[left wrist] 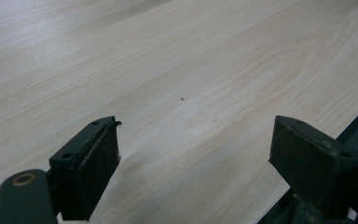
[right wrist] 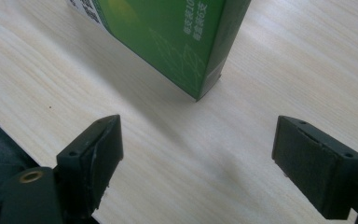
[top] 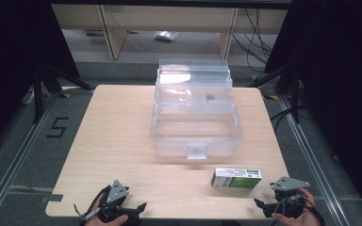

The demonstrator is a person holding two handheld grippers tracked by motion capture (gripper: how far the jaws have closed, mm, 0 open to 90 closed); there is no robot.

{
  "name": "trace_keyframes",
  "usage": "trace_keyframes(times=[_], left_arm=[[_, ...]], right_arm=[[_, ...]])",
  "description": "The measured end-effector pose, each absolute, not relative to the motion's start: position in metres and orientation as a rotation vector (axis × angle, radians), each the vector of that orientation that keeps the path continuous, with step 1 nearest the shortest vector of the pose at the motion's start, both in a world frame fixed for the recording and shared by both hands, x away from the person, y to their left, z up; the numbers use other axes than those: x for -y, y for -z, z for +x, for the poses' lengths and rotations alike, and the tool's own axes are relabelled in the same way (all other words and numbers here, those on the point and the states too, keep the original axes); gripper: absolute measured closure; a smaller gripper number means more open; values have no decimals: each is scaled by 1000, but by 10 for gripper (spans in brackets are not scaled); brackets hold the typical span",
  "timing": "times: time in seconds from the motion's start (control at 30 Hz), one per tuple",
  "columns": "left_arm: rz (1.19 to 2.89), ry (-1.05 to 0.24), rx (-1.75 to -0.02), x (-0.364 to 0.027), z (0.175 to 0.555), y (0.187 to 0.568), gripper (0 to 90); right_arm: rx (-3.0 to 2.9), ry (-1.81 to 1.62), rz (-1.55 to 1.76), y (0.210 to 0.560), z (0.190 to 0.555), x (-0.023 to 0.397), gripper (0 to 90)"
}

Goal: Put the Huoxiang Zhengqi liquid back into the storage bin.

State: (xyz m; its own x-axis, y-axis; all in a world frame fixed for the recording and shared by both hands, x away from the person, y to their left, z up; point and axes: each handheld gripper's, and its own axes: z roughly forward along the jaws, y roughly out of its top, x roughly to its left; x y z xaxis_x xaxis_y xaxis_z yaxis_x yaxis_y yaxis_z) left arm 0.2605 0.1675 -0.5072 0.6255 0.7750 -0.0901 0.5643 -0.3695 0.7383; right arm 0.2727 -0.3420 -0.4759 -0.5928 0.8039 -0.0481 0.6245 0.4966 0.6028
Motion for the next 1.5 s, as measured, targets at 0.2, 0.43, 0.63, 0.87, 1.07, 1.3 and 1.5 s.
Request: trace_keyframes(times=[0.2,0.43,0.63,0.87,1.07,1.3,1.5], left_arm=[[2069,-356,-1052,-166,261,508,150],[2085,-352,-1043,-167,260,507,150],[2081,-352,-1054,-167,260,507,150],[2084,-353,-1049,-167,260,507,150],[2083,-355,-1049,-167,261,507,150],[2092,-357,-1039,-167,261,506,150],[2083,-363,-1057,-166,261,507,150]], right_arm=[[-2454,-798,1150,465,274,345,167],[-2478,-774,1057,446,276,340,166],[-2488,-829,1022,418,280,332,162],[-2552,-795,920,395,291,326,163],[-2610,-762,841,391,304,311,173],[-2653,-721,753,392,318,295,173],[-2718,-651,695,396,329,279,169]])
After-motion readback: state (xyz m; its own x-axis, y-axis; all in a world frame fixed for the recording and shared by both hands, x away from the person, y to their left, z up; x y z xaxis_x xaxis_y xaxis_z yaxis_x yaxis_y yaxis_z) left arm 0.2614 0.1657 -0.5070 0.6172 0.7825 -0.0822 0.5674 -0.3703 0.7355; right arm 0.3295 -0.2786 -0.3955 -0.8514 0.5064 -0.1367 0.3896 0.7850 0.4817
